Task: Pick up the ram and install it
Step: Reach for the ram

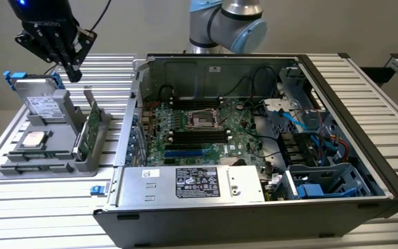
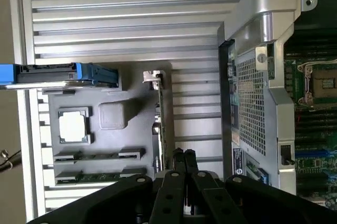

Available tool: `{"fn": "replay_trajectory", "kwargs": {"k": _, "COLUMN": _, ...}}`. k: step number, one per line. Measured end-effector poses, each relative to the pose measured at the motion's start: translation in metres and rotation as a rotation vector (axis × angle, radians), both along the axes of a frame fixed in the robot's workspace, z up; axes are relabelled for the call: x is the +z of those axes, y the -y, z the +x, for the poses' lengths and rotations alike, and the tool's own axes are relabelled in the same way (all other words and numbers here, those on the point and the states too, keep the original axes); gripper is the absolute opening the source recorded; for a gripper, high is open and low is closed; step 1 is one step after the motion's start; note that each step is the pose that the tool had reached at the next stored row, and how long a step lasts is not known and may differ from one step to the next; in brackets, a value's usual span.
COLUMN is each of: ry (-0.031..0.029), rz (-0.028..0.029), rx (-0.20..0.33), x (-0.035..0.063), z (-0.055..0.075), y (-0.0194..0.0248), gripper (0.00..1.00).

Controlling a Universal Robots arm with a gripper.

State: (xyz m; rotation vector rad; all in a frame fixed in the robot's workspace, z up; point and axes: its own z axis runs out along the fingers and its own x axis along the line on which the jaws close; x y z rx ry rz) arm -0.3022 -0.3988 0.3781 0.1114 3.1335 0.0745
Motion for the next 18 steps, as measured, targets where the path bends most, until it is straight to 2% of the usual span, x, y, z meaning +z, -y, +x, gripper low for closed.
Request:
{"fn": "replay_trajectory", "kwargs": {"k": 14, "ry": -0.0243, "rz": -0.0002, "rx": 0.001, "x": -0.0169, "z": -0.063, "y": 0.0, "gripper": 0.1}}
{"fn": "replay_trajectory", "kwargs": {"k": 16, "ry": -0.029, "rz": -0.0011, "rx": 0.002, "x": -0.0189, "z": -0.068, "y": 0.0, "gripper": 0.1}}
{"fn": "replay_trajectory", "kwargs": {"k": 18, "ry": -0.0368, "rz": -0.002, "rx": 0.005, "x": -0.0206, "z": -0.07, "y": 0.0003, "gripper": 0.1}}
